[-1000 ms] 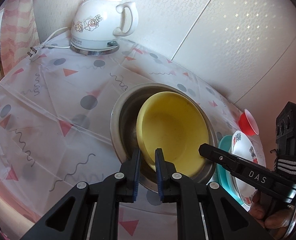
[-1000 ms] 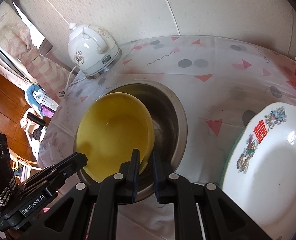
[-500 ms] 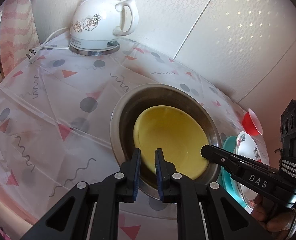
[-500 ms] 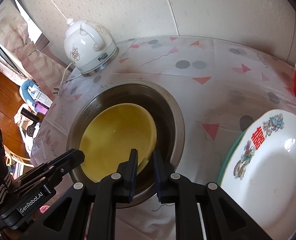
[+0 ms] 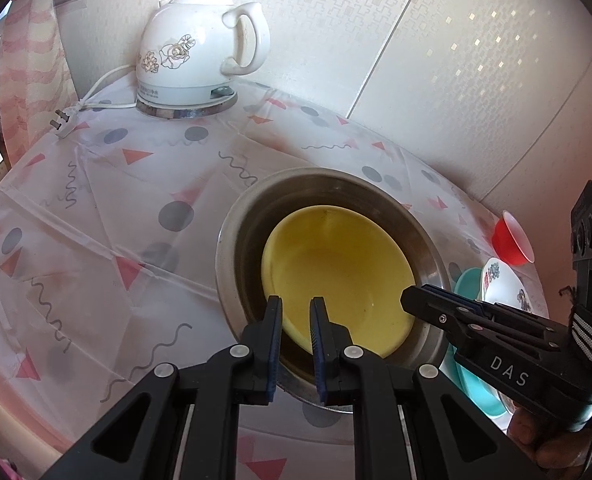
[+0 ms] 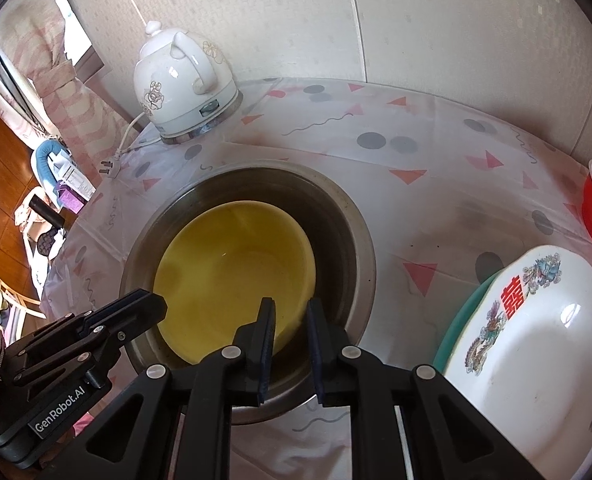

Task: Organize plates and bowls
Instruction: 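Open both grippers to release the yellow bowl in the steel bowl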

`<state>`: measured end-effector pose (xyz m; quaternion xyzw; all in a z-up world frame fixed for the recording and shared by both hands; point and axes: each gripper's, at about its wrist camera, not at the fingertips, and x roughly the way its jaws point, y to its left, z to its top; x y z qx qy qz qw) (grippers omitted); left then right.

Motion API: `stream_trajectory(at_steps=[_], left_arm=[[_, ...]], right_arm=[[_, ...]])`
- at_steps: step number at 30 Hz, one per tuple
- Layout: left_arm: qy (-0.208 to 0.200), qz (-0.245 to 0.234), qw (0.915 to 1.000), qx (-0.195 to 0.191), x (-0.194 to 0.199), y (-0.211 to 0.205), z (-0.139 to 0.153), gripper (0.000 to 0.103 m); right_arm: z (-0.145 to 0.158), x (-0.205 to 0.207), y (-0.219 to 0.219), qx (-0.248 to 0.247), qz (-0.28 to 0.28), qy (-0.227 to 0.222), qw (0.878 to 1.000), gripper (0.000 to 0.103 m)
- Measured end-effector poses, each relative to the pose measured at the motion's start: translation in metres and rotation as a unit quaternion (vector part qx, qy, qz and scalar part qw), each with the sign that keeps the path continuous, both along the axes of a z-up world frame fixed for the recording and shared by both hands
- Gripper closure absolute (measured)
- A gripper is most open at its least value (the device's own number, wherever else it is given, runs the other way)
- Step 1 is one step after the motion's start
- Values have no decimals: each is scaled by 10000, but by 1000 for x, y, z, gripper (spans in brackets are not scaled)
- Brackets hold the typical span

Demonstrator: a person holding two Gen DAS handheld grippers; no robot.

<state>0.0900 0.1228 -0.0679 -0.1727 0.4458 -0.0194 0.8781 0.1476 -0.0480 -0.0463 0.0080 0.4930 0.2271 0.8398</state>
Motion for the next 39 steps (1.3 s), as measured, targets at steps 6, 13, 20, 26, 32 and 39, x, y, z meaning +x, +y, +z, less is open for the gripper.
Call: stream_trajectory(at_steps=[6,13,20,26,32,39], left_arm=[[-16,16,10000,55,1,0,0,89],[-14,46,10000,57,0,0,-1,89],[-85,135,9995,259,-3,-1,3,89],[-233,272,9980,518,-7,-2,13,89],[-483,101,9967,646,-10,-16,29,89],[-685,-242,9945,756,-4,-42,43,89]], right_arm=[[0,-2,2,-122,47,-149,9998,89],[1,0,-7,185,-79,-12,9998,84],[6,-4,-15,371,-212,-73,9991,82],[18,-7,-32,682,-431,-209,9965,78],[28,-8,-53,831,-701,-310,9936,77],[33,-6,-89,944,-1132,-373,9884,76]])
